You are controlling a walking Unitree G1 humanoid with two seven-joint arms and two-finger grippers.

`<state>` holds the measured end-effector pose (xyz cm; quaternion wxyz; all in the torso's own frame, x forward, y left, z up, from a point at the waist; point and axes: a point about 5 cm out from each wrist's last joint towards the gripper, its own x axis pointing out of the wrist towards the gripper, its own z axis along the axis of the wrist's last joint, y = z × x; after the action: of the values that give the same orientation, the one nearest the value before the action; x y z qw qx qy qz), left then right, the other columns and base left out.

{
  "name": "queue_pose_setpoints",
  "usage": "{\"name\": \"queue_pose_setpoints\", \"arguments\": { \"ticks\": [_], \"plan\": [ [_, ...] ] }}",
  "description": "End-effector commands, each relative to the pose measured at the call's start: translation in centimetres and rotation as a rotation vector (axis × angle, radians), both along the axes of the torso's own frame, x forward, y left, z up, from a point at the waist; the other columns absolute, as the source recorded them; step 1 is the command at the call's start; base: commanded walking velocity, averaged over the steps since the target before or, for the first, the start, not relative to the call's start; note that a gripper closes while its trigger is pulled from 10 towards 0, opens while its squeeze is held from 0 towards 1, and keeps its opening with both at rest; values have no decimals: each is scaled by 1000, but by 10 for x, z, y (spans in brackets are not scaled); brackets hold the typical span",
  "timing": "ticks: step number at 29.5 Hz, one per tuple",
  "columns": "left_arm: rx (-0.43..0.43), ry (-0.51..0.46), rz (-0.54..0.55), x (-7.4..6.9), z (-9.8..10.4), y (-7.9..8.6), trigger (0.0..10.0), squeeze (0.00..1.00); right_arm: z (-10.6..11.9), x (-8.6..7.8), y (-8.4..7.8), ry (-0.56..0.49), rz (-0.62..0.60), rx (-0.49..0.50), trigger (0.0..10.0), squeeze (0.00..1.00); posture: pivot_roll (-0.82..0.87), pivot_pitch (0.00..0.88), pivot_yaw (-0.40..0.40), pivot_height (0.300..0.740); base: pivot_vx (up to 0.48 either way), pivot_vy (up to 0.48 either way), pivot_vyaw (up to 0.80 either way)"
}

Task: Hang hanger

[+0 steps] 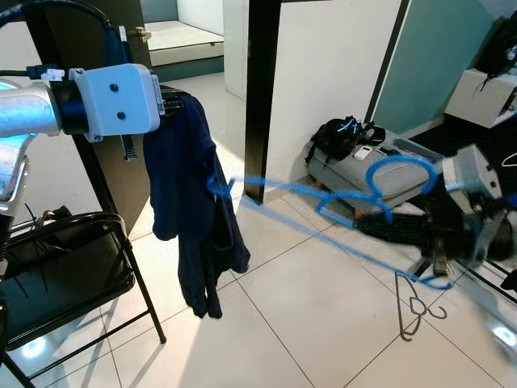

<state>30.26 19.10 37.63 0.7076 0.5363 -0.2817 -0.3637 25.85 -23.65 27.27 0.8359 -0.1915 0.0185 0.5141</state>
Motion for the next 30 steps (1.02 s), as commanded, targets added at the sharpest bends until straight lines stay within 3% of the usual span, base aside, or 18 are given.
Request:
{"name": "queue_pose_setpoints", "arguments": {
  "ticks": [1, 14, 20, 30],
  "plan": [
    [-13, -31, -25, -3, 6, -5, 10000, 0, 0, 8, -1, -35, -52, -36, 10000, 0, 18, 0, 4, 740, 0, 0, 0],
    [-28, -28, -51, -5, 7, -10, 10000, 0, -1, 13, 1, -55, -72, -32, 10000, 0, 21, 0, 3, 740, 0, 0, 0],
    [-21, -11, -28, -1, 2, -7, 10000, 0, 16, -5, 6, -38, 76, 94, 10000, 0, 17, 0, 4, 740, 0, 0, 0],
    [-21, -10, -17, 0, 1, -5, 10000, 0, 16, -8, 1, -27, 83, 86, 10000, 0, 13, 0, 5, 740, 0, 0, 0]
  ]
}}
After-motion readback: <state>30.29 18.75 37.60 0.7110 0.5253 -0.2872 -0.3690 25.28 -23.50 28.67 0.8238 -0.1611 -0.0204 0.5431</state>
